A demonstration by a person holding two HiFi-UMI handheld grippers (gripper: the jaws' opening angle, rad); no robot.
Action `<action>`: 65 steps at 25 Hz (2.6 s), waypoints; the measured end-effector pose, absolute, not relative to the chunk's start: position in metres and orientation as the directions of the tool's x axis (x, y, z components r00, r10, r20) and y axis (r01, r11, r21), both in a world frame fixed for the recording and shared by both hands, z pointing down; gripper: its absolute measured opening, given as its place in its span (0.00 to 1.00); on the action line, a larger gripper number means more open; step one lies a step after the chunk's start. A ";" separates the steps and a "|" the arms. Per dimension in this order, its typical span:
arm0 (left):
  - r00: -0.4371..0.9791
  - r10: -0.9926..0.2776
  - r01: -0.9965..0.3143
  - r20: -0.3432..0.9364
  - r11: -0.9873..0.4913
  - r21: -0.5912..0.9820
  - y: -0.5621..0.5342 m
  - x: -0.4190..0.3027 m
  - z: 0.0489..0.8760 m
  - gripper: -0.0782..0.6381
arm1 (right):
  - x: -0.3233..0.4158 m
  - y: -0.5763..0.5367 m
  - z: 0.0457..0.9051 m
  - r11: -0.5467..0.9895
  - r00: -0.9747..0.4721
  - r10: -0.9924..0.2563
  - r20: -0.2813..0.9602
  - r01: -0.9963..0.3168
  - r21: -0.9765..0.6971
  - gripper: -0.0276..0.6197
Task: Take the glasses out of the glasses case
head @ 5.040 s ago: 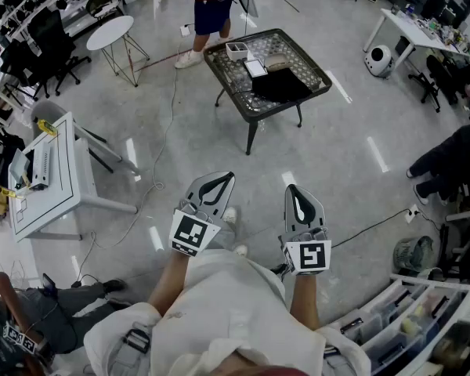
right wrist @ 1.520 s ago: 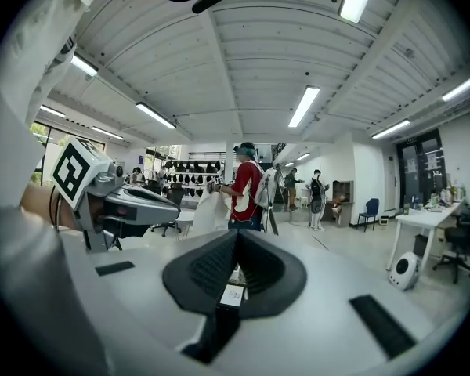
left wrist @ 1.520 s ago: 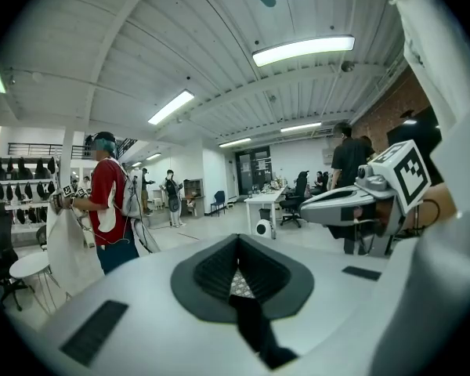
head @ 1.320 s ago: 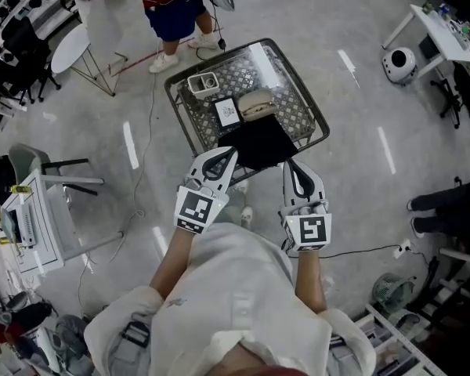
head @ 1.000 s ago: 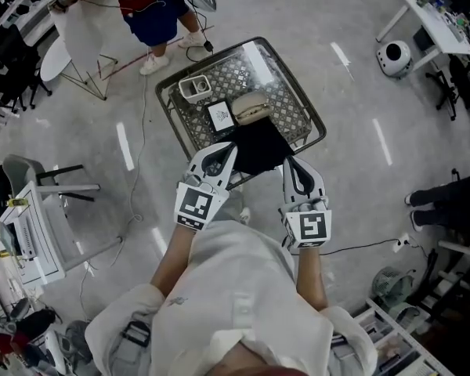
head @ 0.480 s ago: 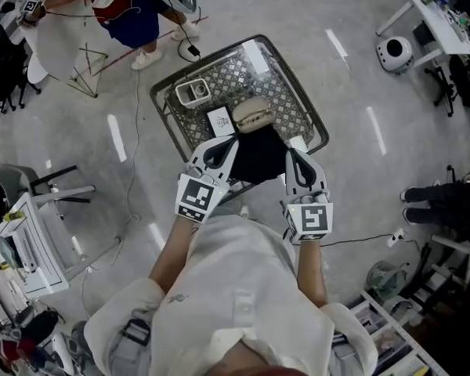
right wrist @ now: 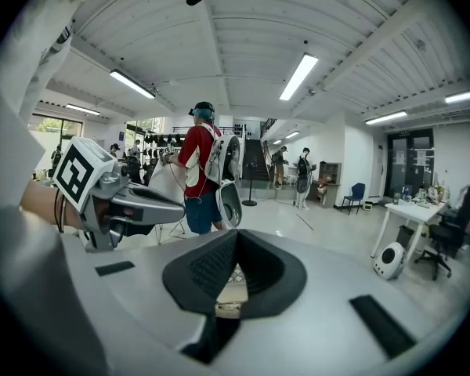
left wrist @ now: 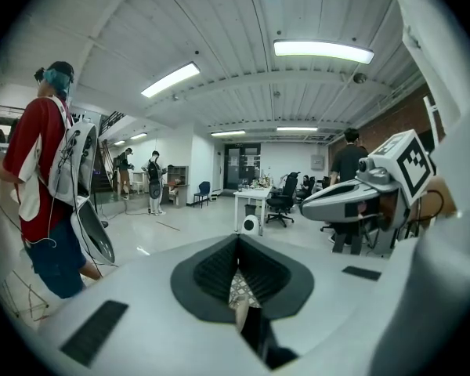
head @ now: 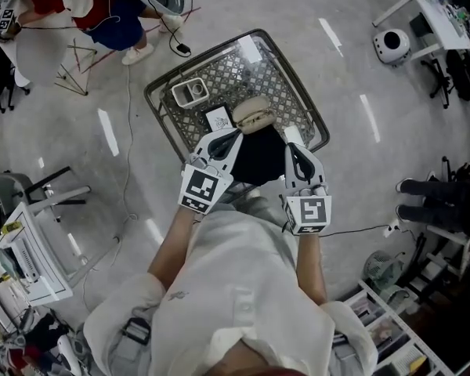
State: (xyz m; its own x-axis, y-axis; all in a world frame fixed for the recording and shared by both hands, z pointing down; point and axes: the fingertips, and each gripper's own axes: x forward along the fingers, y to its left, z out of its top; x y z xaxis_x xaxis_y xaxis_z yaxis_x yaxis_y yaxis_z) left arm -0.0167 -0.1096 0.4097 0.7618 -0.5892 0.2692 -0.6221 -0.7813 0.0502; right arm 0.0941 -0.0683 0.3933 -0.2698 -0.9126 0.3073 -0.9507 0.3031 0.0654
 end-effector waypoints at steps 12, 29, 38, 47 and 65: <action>0.766 -0.586 -0.621 0.265 -0.781 0.066 -0.143 0.003 0.434 0.13 | 0.099 -0.102 0.430 0.343 -0.305 -0.881 0.362 -0.938 0.044 0.05; 0.686 -0.535 -0.639 0.493 -0.767 0.057 -0.186 0.042 0.550 0.13 | 0.128 -0.150 0.523 0.452 -0.430 -0.760 0.487 -0.889 -0.078 0.05; 0.630 -0.498 -0.652 0.596 -0.756 0.058 -0.198 0.048 0.602 0.13 | 0.132 -0.161 0.564 0.483 -0.471 -0.701 0.536 -0.866 -0.129 0.05; 0.607 -0.447 -0.632 0.657 -0.773 0.058 -0.204 0.059 0.642 0.13 | 0.138 -0.166 0.595 0.479 -0.478 -0.667 0.571 -0.863 -0.163 0.05; 0.523 -0.327 -0.575 0.787 -0.817 0.042 -0.209 0.079 0.719 0.13 | 0.151 -0.173 0.621 0.462 -0.486 -0.646 0.589 -0.863 -0.206 0.05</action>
State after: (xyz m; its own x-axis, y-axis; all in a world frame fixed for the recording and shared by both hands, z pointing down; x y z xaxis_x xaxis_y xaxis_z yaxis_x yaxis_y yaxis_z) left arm 0.0789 -0.2088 0.7189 0.5235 -0.3272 0.7867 -0.5745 -0.8174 0.0423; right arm 0.1508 -0.1726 0.6210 -0.4859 -0.6460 0.5887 -0.8629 0.4618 -0.2055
